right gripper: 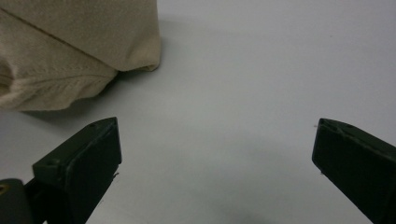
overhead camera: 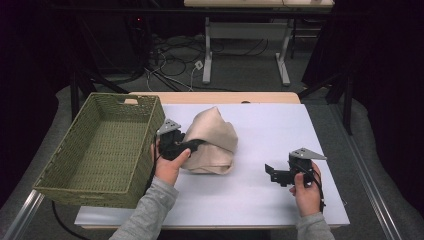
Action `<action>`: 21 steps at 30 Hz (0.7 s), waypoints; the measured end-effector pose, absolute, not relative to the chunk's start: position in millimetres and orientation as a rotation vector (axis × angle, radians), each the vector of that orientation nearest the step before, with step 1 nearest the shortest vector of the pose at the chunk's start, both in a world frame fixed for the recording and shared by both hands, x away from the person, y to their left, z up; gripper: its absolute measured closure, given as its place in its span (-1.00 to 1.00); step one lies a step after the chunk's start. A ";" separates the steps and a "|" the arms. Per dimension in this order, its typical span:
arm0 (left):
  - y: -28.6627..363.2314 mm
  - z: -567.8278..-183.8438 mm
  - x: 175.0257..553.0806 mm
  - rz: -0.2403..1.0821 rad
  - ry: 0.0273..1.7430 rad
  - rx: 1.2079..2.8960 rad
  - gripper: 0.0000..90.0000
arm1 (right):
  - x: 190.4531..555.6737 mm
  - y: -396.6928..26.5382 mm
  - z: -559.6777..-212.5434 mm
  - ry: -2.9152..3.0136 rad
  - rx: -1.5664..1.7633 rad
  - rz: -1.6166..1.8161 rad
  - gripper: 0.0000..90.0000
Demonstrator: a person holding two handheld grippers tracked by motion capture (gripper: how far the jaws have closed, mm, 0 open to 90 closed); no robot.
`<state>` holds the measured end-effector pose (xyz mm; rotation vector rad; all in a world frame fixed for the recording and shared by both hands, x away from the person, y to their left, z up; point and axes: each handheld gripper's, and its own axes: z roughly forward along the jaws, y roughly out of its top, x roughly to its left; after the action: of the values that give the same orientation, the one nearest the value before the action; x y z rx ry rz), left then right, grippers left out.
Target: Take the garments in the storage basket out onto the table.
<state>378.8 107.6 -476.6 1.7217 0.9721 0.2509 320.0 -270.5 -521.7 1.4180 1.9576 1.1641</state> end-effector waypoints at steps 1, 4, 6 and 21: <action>107.4 -480.0 379.6 0.263 0.968 1.737 0.18 | 319.9 -270.9 -521.4 1.965 1.418 1.163 -0.97; 106.2 -489.8 381.0 0.273 0.973 1.763 0.16 | 319.9 -271.0 -521.3 1.969 1.415 1.165 -0.97; 106.4 -495.3 381.5 0.256 0.983 1.753 0.15 | 319.7 -271.2 -521.2 1.971 1.418 1.163 -0.97; 103.5 -510.0 375.6 0.261 0.965 1.857 -0.02 | 319.7 -271.2 -521.2 1.970 1.420 1.162 -0.97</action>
<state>375.6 103.5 -510.0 1.8570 0.9650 0.2605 319.7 -271.2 -521.2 1.4200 1.9699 1.1622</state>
